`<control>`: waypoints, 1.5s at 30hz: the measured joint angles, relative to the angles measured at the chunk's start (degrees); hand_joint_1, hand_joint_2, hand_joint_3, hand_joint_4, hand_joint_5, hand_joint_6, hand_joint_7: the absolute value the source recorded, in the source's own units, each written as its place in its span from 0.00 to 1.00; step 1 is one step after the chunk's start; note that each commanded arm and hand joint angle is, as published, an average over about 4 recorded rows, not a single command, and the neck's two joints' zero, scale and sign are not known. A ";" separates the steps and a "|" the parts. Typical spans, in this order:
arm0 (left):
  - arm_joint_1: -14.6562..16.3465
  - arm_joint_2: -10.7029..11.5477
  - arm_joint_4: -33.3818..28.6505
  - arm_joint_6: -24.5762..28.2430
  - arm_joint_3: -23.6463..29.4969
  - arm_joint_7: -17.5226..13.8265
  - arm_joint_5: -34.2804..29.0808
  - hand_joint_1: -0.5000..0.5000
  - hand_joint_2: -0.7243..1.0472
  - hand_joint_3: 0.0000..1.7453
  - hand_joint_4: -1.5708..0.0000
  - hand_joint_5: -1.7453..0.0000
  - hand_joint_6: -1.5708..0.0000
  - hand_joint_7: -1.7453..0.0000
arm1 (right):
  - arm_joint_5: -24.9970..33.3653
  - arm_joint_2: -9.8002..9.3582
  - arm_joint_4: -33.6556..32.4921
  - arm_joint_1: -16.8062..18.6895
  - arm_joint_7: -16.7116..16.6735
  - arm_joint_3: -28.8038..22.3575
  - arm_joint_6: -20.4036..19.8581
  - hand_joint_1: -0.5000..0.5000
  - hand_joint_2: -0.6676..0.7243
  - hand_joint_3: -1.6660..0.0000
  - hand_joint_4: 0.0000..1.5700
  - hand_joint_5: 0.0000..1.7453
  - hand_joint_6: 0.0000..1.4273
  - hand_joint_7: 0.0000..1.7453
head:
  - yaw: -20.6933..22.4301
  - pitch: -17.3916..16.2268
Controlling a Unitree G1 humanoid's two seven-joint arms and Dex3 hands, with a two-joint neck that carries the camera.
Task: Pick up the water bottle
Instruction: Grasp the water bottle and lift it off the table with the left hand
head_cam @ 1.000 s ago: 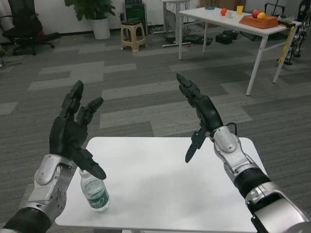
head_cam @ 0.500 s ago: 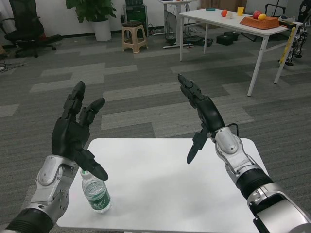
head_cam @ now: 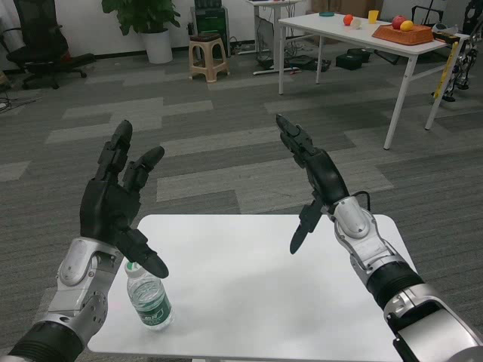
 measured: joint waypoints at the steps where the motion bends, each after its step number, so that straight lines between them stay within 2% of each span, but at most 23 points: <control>1: 0.05 0.06 -0.19 0.23 0.00 0.00 -0.19 0.00 0.05 0.04 1.00 0.63 1.00 1.00 | 0.00 0.00 0.00 0.00 0.00 0.00 0.00 0.12 0.89 1.00 0.00 0.00 0.00 0.00 | -0.02 -0.03; 4: 0.52 0.68 -1.40 1.55 0.02 -0.06 -1.30 0.00 0.05 0.03 1.00 0.65 1.00 1.00 | 0.00 0.00 0.02 0.00 0.00 0.00 -0.01 0.12 0.88 1.00 0.00 0.00 0.00 0.00 | -0.04 -0.18; 7: 1.20 1.59 -3.38 3.46 0.20 -0.19 -2.03 0.00 0.05 0.05 1.00 0.65 1.00 1.00 | 0.00 0.01 0.09 -0.01 0.00 0.00 -0.03 0.12 0.91 1.00 0.00 0.00 0.00 0.00 | 0.04 -0.26; 9: 1.80 2.21 -5.03 5.21 0.41 -0.41 -2.26 0.00 0.05 0.05 1.00 0.65 1.00 1.00 | 0.00 0.02 0.22 -0.03 0.00 0.00 -0.04 0.12 0.89 1.00 0.00 0.00 0.00 0.00 | 0.09 -0.31; 11: 2.48 3.11 -6.51 6.83 0.57 -0.79 -2.48 0.00 0.05 0.03 1.00 0.65 1.00 1.00 | 0.00 0.01 0.39 -0.04 0.00 0.00 -0.04 0.12 0.86 1.00 0.00 0.00 0.00 0.00 | 0.14 -0.39; 18: 5.35 6.31 -11.12 11.66 2.09 -1.41 -3.45 0.00 0.05 0.05 1.00 0.65 1.00 1.00 | 0.00 0.05 1.43 -0.17 0.01 -0.02 -0.05 0.12 0.86 1.00 0.00 0.00 0.00 0.00 | 0.39 -0.75; 21: 7.14 7.16 -13.49 14.94 3.28 -2.58 -3.60 0.00 0.05 0.05 1.00 0.65 1.00 1.00 | -0.01 0.11 2.20 -0.29 0.01 -0.03 -0.05 0.12 0.89 1.00 0.00 0.00 0.00 0.00 | 0.39 -0.80; 25: 8.69 8.60 -15.84 19.00 5.60 -4.49 -3.62 0.00 0.08 0.05 1.00 0.65 1.00 1.00 | -0.01 0.15 2.92 -0.50 0.01 -0.03 -0.05 0.12 0.86 1.00 0.00 0.00 0.00 0.00 | 0.53 -0.89; 29: 10.34 9.04 -18.11 22.93 8.44 -6.52 -3.27 0.00 0.10 0.05 1.00 0.65 1.00 1.00 | -0.02 0.26 3.64 -1.36 0.01 -0.04 -0.05 0.12 0.86 1.00 0.00 0.00 0.00 0.00 | 0.53 -0.97; 34: 12.39 10.17 -18.93 26.71 11.39 -7.69 -1.30 0.00 0.10 0.05 1.00 0.65 1.00 1.00 | -0.02 0.39 4.36 -1.61 0.01 -0.04 -0.06 0.12 0.86 1.00 0.00 0.00 0.00 0.00 | 0.61 -1.38; 39: 13.14 10.31 -18.86 28.96 13.15 -8.44 0.50 0.00 0.10 0.05 1.00 0.65 1.00 1.00 | -0.02 0.44 5.26 -2.15 0.01 -0.03 -0.06 0.12 0.86 1.00 0.00 0.00 0.00 0.00 | 0.74 -1.68; 45: 13.30 10.20 -15.06 30.01 13.50 -9.20 1.49 0.00 0.10 0.05 1.00 0.65 1.00 1.00 | -0.02 0.48 5.92 -2.91 0.01 -0.02 -0.06 0.12 0.86 1.00 0.00 0.00 0.00 0.00 | 0.66 -2.01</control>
